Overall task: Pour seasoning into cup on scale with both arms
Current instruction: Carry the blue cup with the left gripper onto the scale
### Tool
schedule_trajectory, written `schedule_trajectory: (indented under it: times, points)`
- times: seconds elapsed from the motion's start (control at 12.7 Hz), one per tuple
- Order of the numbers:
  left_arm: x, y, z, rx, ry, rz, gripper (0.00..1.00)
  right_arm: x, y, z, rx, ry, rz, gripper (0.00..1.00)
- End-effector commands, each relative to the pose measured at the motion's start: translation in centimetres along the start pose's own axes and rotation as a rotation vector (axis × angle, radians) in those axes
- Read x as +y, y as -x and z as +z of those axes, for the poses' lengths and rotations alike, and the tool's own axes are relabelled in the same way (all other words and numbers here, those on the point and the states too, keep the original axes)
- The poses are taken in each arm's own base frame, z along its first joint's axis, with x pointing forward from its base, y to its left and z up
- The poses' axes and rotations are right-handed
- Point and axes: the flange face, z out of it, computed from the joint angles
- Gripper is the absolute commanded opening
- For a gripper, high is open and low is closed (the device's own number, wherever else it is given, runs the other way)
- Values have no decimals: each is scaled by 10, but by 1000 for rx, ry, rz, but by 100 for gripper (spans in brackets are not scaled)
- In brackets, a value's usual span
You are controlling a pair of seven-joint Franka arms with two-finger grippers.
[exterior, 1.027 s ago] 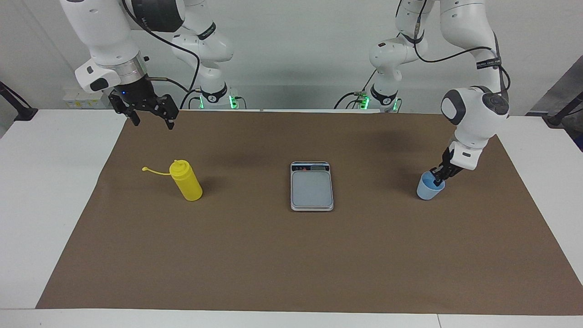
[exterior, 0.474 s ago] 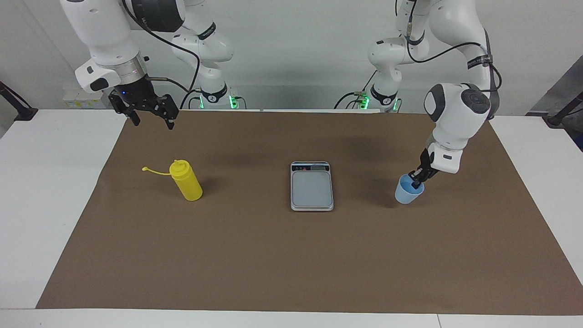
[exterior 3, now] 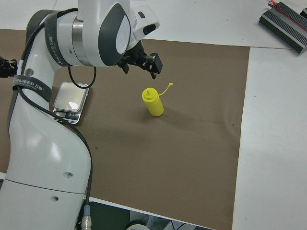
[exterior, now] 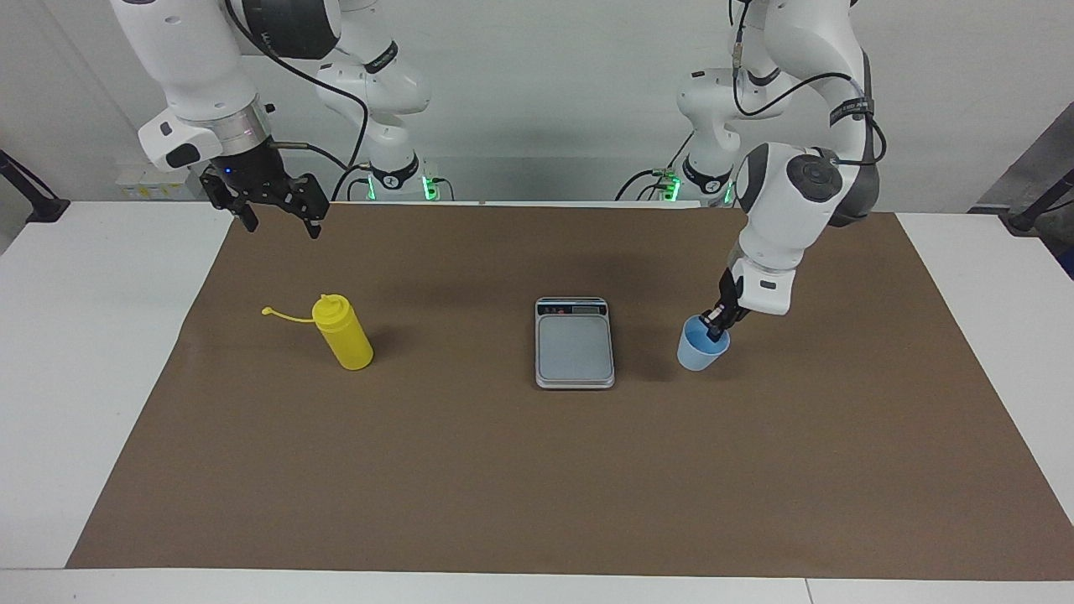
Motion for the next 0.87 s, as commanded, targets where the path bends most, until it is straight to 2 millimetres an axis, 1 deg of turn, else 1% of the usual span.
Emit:
schedule_trajectory:
  times: [0.0, 0.16, 0.24, 0.32, 0.4, 0.47, 0.55, 0.63, 0.71, 0.79]
  points:
    - [29, 19, -4, -34, -13, -19, 0, -1, 2, 1, -5, -14, -2, 100]
    - [57, 38, -3, -49, -34, -43, 0, 0, 2, 1, -7, -14, 1, 100]
    - [69, 40, -4, -46, -30, -77, 0, -1, 2, 1, -7, -14, 0, 100]
    - [81, 48, -2, -49, -27, -91, 0, -1, 2, 1, -7, -14, -1, 100]
    - [92, 60, 1, -52, -28, -102, 0, 0, 2, 1, -7, -14, 1, 100]
    - [105, 74, 9, -57, -36, -108, 0, 0, 2, 1, -7, -14, 1, 100]
    - [115, 85, 11, -56, -37, -112, 0, 0, 2, 1, -7, -14, 1, 100]
    - [122, 94, 17, -51, -50, -109, 0, -1, 2, 1, -4, -14, 0, 100]
    - [131, 109, 24, -45, -64, -100, 0, 0, 2, 1, -7, -14, 3, 100]
    - [138, 120, 32, -36, -76, -99, 0, 0, 2, 1, -5, -14, 1, 100]
